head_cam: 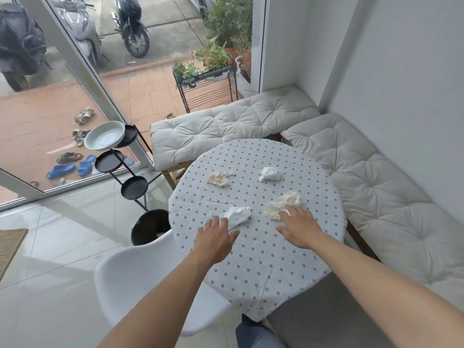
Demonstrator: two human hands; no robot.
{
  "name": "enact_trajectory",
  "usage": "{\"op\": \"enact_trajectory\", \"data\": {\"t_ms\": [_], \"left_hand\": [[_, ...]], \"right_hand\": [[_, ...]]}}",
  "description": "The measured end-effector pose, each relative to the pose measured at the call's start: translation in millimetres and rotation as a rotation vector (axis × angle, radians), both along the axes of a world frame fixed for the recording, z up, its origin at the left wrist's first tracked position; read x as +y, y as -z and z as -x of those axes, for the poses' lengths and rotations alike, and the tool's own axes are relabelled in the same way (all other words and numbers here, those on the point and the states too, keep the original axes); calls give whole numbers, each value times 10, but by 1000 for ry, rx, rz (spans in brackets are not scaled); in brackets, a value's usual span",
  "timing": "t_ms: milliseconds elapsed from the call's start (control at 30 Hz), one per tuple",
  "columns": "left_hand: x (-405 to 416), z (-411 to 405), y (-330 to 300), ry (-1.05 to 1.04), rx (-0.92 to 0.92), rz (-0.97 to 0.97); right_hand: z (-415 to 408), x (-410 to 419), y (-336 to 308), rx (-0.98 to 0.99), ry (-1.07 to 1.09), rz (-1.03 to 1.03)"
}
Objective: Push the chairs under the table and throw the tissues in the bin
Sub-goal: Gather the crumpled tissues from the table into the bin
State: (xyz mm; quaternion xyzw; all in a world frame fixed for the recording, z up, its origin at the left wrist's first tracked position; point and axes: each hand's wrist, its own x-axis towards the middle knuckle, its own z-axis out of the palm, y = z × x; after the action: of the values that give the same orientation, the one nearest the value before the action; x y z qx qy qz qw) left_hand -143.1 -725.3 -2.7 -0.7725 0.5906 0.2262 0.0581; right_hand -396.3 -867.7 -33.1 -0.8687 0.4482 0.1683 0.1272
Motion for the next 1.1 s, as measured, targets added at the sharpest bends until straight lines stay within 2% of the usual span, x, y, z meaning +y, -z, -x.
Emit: {"op": "enact_trajectory", "data": {"t_ms": [200,367,533,700,800,967,1100], "left_hand": [[-445,-213,158,-33,89,-14],[-649,-303,410,15,116,-99],[-917,-370,647,142,138,-122],[-1165,-370,881,371,125,-73],[-1232,-394,1033,499,111,-32],[-1244,-563,1073,554,165,75],[-1349,-922,1125,497,215,198]], "right_hand": [[-323,-674,365,118,93,-63],[-472,-769,718,124,173,-122],[-482,-553,896,-84,206,5],[-518,-389,915,-135,254,14],[-598,-444,862,-239,281,53],[-877,-847,703,-404,324,143],[-1126,-1273,600,-446,344,221]]}}
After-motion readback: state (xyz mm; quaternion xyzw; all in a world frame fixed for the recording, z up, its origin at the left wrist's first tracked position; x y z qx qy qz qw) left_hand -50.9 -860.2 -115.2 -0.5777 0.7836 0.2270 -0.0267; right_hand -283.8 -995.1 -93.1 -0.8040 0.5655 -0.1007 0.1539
